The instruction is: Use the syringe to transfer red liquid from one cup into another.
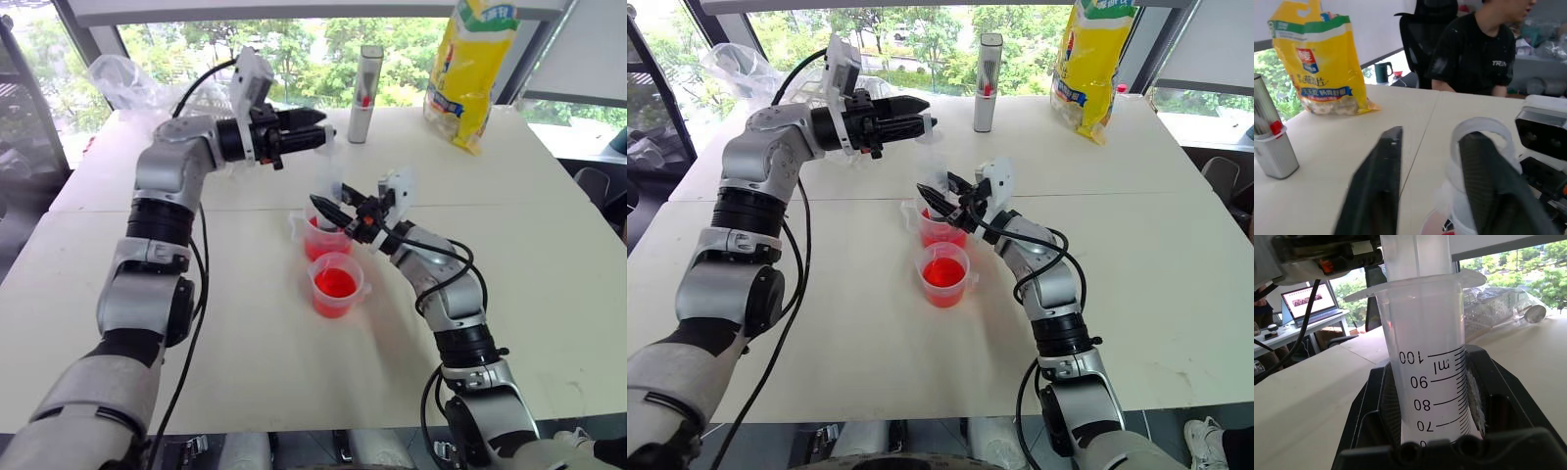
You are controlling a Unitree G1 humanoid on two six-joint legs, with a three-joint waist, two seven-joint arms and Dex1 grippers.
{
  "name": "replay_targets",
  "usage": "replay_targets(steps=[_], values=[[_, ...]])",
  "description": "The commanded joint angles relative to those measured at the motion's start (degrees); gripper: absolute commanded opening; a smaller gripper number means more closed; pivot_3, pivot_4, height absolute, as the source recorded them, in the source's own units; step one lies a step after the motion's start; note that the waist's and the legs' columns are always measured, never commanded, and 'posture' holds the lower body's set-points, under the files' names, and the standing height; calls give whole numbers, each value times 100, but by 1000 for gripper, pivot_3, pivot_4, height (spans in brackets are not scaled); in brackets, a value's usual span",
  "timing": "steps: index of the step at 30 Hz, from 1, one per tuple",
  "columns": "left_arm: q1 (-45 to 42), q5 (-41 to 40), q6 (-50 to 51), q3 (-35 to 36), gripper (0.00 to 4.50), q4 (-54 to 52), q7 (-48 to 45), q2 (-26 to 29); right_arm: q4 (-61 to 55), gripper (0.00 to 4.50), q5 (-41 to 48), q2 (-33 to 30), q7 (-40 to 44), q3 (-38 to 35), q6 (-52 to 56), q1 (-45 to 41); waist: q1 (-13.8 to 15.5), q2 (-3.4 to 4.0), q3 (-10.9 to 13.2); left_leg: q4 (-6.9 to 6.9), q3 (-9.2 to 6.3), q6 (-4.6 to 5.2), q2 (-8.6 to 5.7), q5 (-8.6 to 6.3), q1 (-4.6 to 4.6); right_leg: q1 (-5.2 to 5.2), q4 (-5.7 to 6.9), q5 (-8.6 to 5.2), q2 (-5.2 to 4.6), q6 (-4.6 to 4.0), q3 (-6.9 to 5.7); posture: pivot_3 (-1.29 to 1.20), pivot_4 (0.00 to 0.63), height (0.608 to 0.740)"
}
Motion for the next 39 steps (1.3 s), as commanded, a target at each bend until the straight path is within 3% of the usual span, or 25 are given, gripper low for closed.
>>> replay_targets(steps=[1, 2, 25, 31, 39], values=[[-147, -192, -37, 125, 3738, -522, -143, 89, -263, 1437, -8, 6, 47, 153, 73, -80, 6, 0, 0, 0, 0, 0, 0, 0, 0, 0, 0, 0, 0, 0, 0, 0, 150, 740], [-117, -200, -18, 121, 4173, -564, -161, 108, -304, 1437, -5, 6, 26, 137, 78, -110, 6, 0, 0, 0, 0, 0, 0, 0, 0, 0, 0, 0, -1, 0, 0, 0, 150, 740], [960, -624, 728, 570, 4173, -1684, 28, 1314, -664, 1437, 182, -187, -175, -288, 264, -531, 13, 0, 0, 2, 0, 0, 2, 0, -2, 0, 1, 0, -6, 0, -1, 0, 150, 740], [967, -764, 888, 497, 4173, -1920, 23, 1222, -1769, 1437, 803, -416, -256, -525, 1096, -530, 16, 0, 0, 2, -1, -1, 3, 0, -1, 2, 2, 0, -7, 0, -1, 0, 150, 740], [671, -807, 837, 345, 4173, -1645, -148, 889, -3119, 1437, 2556, -1113, -231, -1107, 2624, -660, 16, -1, -1, 2, -2, 0, 2, 0, -2, 1, 1, 0, -6, 0, -2, 0, 150, 740]])
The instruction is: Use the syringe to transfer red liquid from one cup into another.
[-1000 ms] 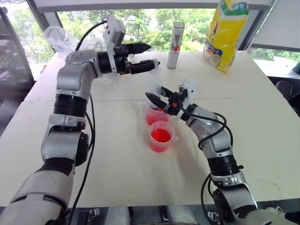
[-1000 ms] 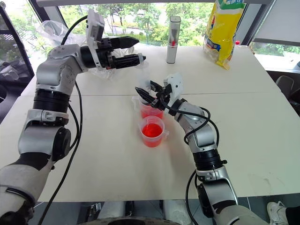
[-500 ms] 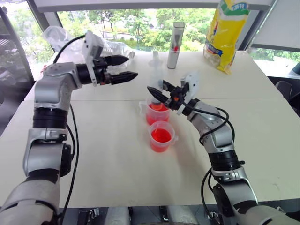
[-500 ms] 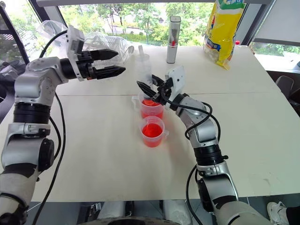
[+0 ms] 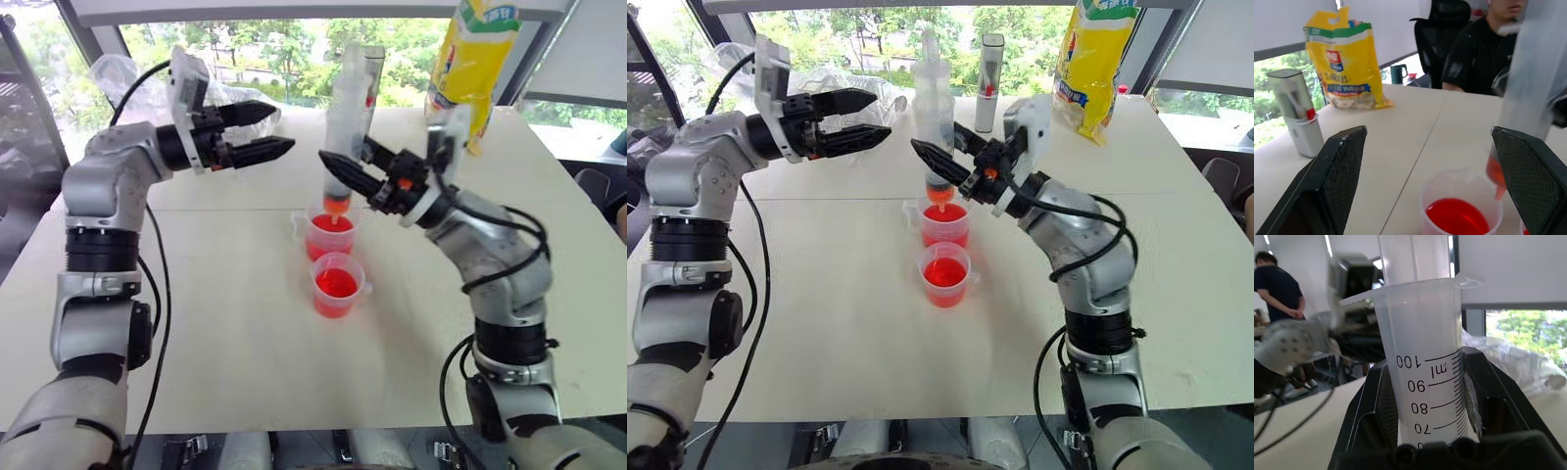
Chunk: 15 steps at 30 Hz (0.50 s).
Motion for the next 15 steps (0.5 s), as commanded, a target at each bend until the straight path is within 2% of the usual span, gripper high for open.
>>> replay_targets(steps=[1, 5, 10, 15], values=[[-300, -80, -74, -22, 4173, 91, -130, -42, -635, 1437, 956, -300, 84, -330, 575, -7, -1, 0, 0, 0, 0, 0, 0, 0, 1, 1, 0, 0, 1, 0, 0, 0, 150, 740], [-384, -159, 25, -71, 4173, 74, -235, -145, -875, 1437, 1156, -577, 159, -269, 697, 444, 0, -1, -1, -1, 0, 1, -1, 0, 1, 2, -3, 0, 1, 0, 1, 0, 150, 740], [-363, -382, 378, -111, 4173, -259, -333, -213, -817, 1437, 761, -599, 323, 96, 266, 1154, -11, 0, 0, 0, 0, 1, -2, -1, 0, 2, -4, 0, 3, 1, 2, 0, 150, 740], [-306, -603, 757, -129, 4173, -591, -462, -168, -581, 1437, 523, -621, 506, 263, -44, 1302, -8, -1, 0, 0, -2, 1, -2, -1, 2, 3, -4, -1, 6, 1, 2, 0, 150, 740]])
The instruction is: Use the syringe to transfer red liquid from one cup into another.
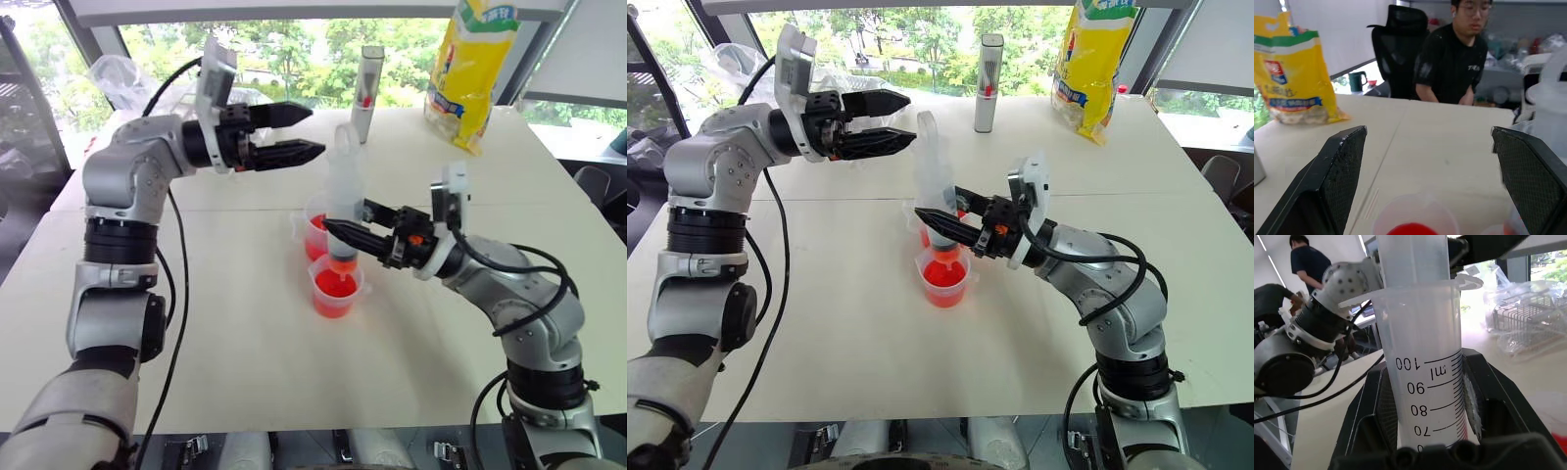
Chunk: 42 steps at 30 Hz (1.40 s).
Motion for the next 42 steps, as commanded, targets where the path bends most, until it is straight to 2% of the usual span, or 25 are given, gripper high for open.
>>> replay_targets(steps=[1, 15, 32, 35, 41, 42], values=[[-97, -296, 296, 76, 4173, -331, -71, 93, 23, 1437, -126, -40, 151, 26, -317, -27, 3, 0, 0, 0, 0, 0, 0, 0, 0, 0, 0, 0, 0, 0, 0, 0, 150, 740], [-160, -725, 793, 112, 4173, -573, -281, 360, 153, 1437, -297, -86, 276, 80, -494, -60, 7, 0, 0, 1, 0, 0, 0, 0, 0, 0, 0, 0, 0, 0, 0, 0, 150, 740], [-300, -348, 111, -325, 4173, -251, -134, -345, 68, 1437, -273, -145, 290, 93, -436, -64, 10, 0, 0, 1, 0, 0, -1, 0, 0, 1, -2, 0, 0, 0, 0, 0, 150, 740], [-295, -370, 156, -391, 3371, -302, -194, -434, 64, 1437, -272, -143, 282, 94, -430, -65, 16, 0, 0, 1, -1, 0, -1, 0, 0, 2, -2, 0, 0, 0, 0, 0, 150, 740], [-179, -464, 291, -486, 355, -526, -293, -498, 66, 1437, -262, -143, 268, 100, -431, -69, 9, 0, 0, 1, -1, 0, -2, 0, 0, 2, -2, 0, 0, 0, 0, 0, 150, 740], [-171, -466, 300, -492, 52, -549, -291, -504, 67, 1437, -258, -142, 269, 100, -430, -72, 8, 0, 0, 1, -1, 0, -1, 0, 0, 1, -2, 0, 1, 0, 0, 0, 150, 740]])
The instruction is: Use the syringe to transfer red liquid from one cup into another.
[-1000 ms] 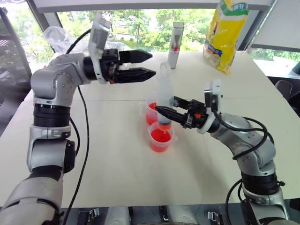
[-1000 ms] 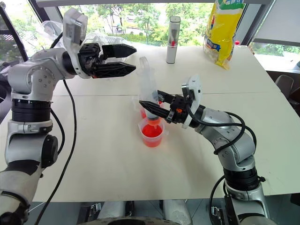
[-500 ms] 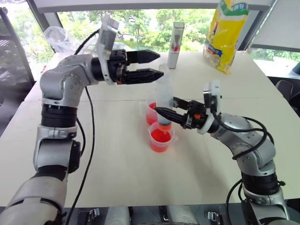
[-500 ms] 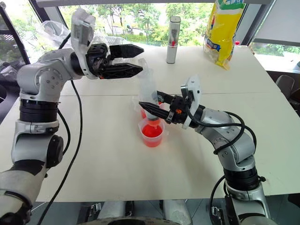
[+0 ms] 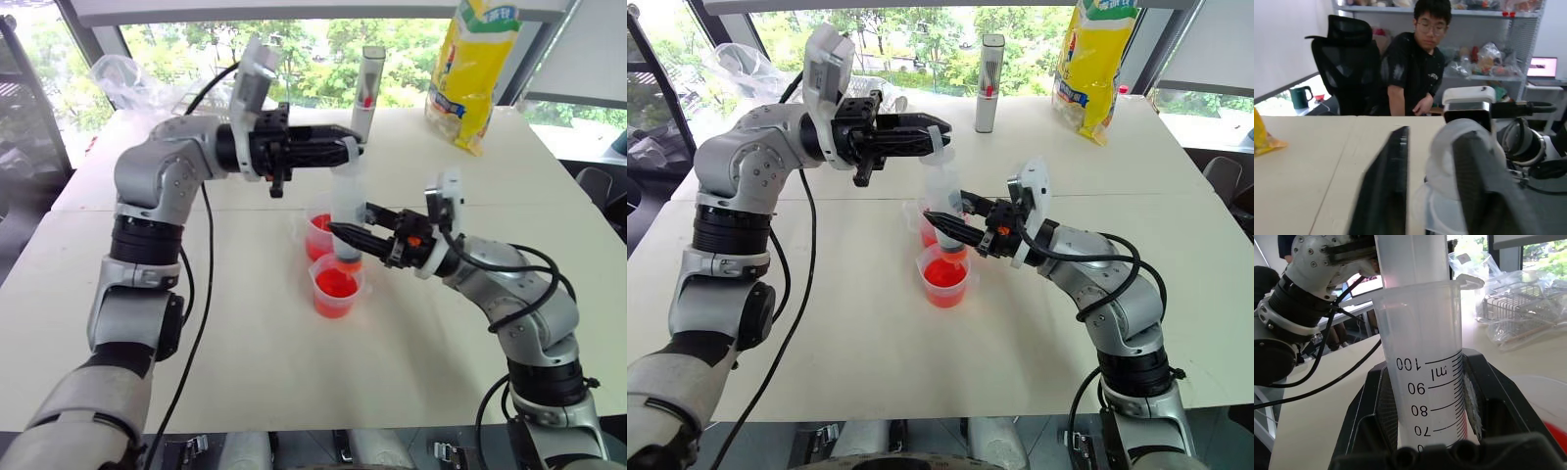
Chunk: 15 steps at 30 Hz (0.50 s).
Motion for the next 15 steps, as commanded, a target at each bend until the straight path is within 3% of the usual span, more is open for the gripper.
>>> replay_targets(steps=[1, 15], values=[[-21, -65, 94, -82, 52, -221, 1, -39, -293, 1437, 93, 14, 60, -13, -138, -112, -3, 0, 0, 0, 0, 0, 0, 0, 0, 0, 0, 0, 0, 0, 0, 0, 150, 740], [82, -82, 259, -173, 52, -504, -56, -32, -378, 1437, 391, 112, -115, -112, 54, -428, 0, 0, 0, 0, 0, 0, 0, 0, 1, 0, 0, 0, 0, 0, 0, 0, 150, 740]])
